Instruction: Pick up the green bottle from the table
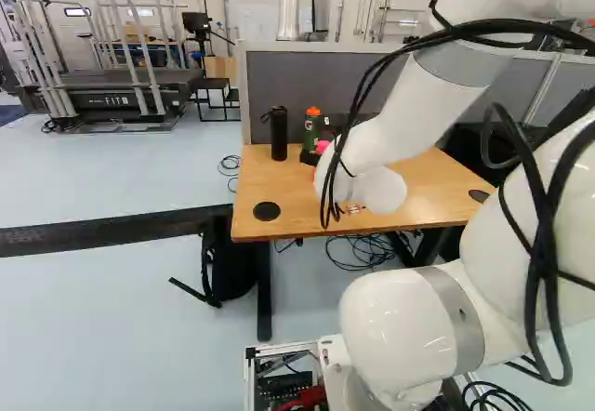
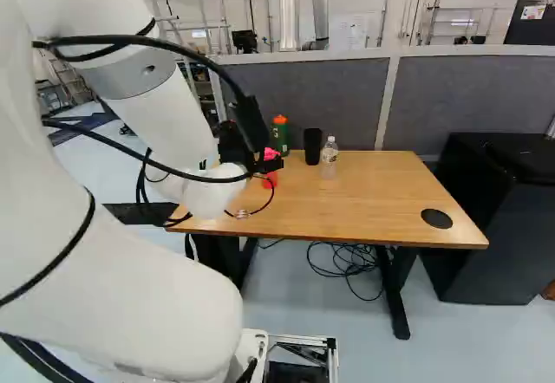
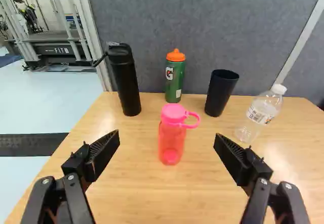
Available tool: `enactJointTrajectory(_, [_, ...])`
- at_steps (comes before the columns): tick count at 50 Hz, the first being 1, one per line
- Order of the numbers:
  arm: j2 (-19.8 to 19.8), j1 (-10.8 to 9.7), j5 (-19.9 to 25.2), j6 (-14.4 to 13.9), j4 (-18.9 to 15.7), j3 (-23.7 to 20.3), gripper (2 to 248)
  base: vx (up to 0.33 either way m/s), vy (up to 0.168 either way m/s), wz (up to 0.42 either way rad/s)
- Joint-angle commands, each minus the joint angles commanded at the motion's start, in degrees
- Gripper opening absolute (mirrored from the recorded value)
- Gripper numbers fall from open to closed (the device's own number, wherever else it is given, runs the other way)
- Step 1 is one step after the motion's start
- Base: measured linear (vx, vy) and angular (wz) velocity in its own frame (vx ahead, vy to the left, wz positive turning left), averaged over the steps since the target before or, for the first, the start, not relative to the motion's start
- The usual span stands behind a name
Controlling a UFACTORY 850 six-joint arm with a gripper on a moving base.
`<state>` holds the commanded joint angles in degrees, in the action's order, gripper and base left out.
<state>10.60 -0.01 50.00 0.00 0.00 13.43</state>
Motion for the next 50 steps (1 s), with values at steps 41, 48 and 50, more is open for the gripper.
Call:
enactJointTrajectory(41, [-7.43, -0.90, 0.00, 0.00, 0.00, 12.80, 247, 0.000, 0.000, 0.000])
enactJointTrajectory(48, [-8.75, -1.04, 0.00, 0.00, 0.00, 15.06, 247, 0.000, 0.000, 0.000])
enactJointTrajectory(50, [-9.13, -1.08, 0.00, 0.00, 0.00, 15.71, 247, 0.000, 0.000, 0.000])
